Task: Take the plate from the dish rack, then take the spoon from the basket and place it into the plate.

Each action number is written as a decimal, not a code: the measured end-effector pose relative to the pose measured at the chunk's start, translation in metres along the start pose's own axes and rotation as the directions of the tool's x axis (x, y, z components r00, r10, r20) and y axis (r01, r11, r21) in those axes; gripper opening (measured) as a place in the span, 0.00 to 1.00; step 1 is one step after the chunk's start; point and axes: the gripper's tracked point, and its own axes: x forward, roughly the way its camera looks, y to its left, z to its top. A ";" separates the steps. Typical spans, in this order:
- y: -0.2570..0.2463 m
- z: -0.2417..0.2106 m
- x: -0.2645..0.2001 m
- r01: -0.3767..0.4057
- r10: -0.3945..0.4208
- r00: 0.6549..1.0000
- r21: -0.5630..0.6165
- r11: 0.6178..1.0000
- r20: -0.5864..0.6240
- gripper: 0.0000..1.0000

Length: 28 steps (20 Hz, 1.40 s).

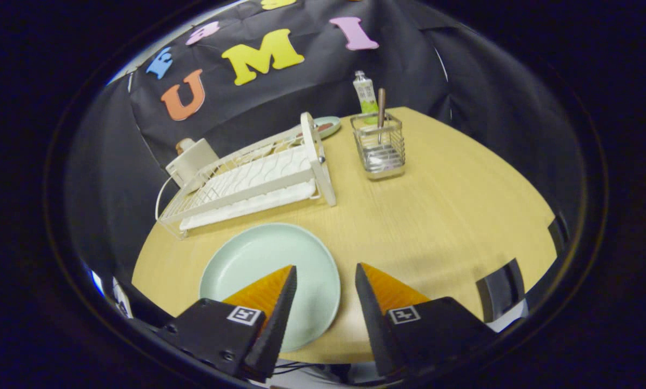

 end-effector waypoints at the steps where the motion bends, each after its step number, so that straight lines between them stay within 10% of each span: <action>1: -0.006 0.006 -0.002 0.018 -0.018 0.999 -0.021 1.000 0.037 0.77; 5: -0.007 0.048 -0.022 0.000 0.014 0.973 -0.063 0.998 0.231 0.89; 9: -0.035 0.096 -0.019 0.152 -0.070 0.910 -0.171 0.973 0.409 1.00; 28: -0.090 0.249 0.111 0.070 -0.058 0.963 -0.036 0.997 0.263 1.00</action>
